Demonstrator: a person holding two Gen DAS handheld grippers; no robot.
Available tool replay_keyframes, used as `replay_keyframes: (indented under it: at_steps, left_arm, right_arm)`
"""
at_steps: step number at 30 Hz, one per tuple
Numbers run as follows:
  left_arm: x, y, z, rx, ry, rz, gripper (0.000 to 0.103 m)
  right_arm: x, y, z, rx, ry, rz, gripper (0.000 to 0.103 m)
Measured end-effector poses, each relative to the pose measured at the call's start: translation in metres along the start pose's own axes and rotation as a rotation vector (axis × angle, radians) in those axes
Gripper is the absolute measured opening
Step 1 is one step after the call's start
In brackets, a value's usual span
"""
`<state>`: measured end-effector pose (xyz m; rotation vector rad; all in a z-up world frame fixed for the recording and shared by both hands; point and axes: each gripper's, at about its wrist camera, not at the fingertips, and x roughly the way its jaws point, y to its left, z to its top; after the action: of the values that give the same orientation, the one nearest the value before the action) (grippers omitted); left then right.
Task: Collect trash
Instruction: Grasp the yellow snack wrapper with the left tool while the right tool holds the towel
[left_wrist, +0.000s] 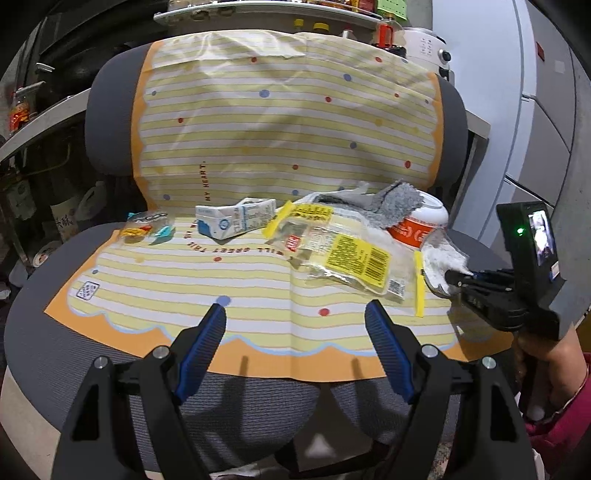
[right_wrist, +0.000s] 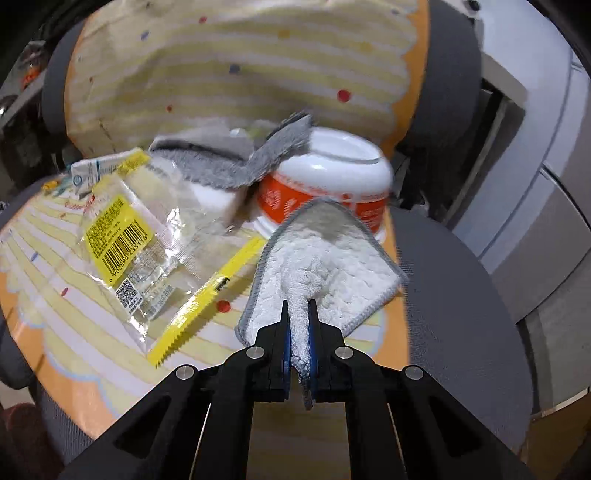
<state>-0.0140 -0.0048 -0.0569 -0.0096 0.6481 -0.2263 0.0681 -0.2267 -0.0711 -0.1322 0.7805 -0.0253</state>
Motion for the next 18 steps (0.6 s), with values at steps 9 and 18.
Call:
replay_keyframes:
  at_steps: [9,18]
  left_arm:
    - [-0.006,0.023,0.008,-0.043,-0.024,0.032,0.076]
    - [0.022,0.019,0.004,-0.047,0.064,0.066,0.082]
  right_arm:
    - [-0.061,0.079,-0.039,-0.174,-0.018,0.355,0.008]
    - [-0.073,0.037,-0.054,-0.057,-0.043,0.209,0.008]
